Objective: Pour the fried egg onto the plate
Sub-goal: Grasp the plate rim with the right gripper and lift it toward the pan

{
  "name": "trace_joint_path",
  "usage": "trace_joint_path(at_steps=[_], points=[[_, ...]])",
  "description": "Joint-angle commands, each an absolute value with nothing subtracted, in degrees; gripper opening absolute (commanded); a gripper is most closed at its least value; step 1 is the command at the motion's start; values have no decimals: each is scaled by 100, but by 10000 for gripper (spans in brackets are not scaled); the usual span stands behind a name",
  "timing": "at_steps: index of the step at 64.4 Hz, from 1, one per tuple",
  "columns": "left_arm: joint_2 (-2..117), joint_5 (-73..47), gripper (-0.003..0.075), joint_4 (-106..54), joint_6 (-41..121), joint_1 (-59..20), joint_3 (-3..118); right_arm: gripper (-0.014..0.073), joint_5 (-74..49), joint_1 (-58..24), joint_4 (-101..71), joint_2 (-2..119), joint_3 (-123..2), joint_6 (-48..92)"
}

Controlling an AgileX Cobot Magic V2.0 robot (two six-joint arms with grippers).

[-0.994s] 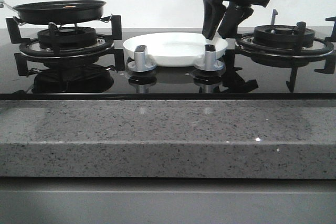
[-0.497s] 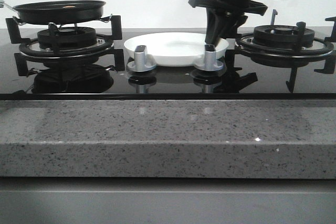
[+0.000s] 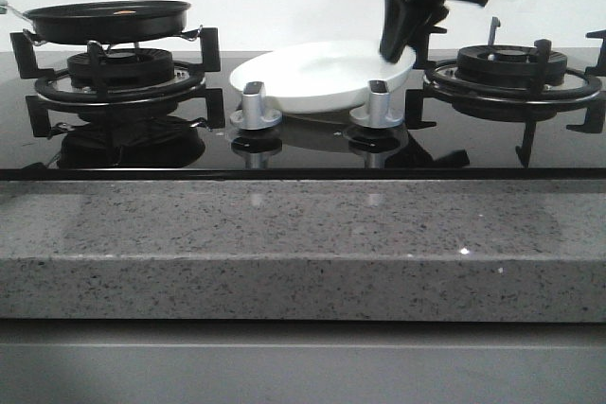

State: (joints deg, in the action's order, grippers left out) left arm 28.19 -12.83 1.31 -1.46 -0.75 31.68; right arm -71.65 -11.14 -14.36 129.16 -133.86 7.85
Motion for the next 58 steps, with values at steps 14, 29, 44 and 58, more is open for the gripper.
trace_joint_path(at_steps=[14,29,44,58], points=[[2866,-871,670,140,-197,-68,3357,-64,-7647,-948,-1748,11954,-13476,754],[2866,-871,670,140,-197,-68,3357,-64,-7626,-976,-1895,11475,-12700,1034],[2866,-871,670,140,-197,-68,3357,-64,-6705,-1061,-2377,10501,-10910,1453],[2866,-871,670,140,-197,-68,3357,-64,-5543,-1141,-3255,9617,-9077,2134]])
